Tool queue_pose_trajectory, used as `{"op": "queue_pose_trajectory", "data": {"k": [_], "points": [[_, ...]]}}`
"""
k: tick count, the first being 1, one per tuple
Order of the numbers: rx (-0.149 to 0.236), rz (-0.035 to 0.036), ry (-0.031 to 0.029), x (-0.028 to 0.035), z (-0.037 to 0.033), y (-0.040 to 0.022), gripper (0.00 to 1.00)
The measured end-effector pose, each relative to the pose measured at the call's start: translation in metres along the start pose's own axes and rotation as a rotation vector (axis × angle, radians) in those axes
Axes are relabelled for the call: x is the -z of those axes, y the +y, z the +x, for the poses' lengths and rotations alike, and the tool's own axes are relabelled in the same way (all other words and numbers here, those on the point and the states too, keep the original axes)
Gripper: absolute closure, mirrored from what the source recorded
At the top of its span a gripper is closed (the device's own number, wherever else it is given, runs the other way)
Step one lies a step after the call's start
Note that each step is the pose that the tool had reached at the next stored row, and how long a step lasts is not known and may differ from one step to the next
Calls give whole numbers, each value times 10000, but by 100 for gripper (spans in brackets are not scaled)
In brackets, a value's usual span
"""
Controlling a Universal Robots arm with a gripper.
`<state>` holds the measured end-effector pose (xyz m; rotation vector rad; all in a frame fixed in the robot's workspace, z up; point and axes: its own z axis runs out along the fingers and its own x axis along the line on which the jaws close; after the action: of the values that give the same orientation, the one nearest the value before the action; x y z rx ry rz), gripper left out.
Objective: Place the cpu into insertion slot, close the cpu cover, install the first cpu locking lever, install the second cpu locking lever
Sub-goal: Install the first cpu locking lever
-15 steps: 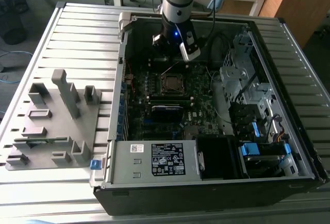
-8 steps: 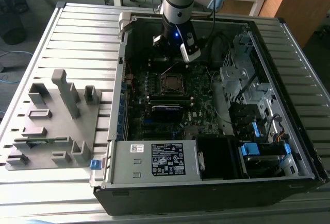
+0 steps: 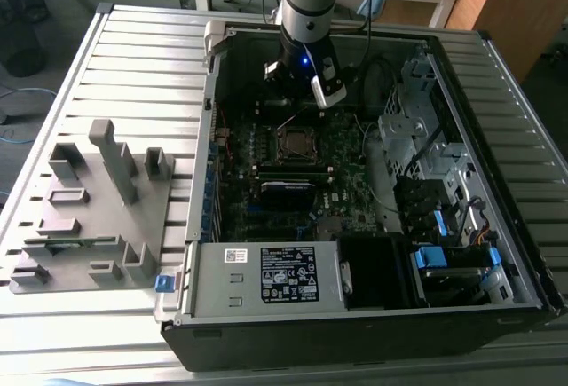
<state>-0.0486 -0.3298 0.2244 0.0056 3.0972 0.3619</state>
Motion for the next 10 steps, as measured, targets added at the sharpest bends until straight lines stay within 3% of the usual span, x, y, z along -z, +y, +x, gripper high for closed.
{"op": "queue_pose_trajectory", "data": {"k": [10], "points": [[0,9,1,-45,-24,-10,89]]}}
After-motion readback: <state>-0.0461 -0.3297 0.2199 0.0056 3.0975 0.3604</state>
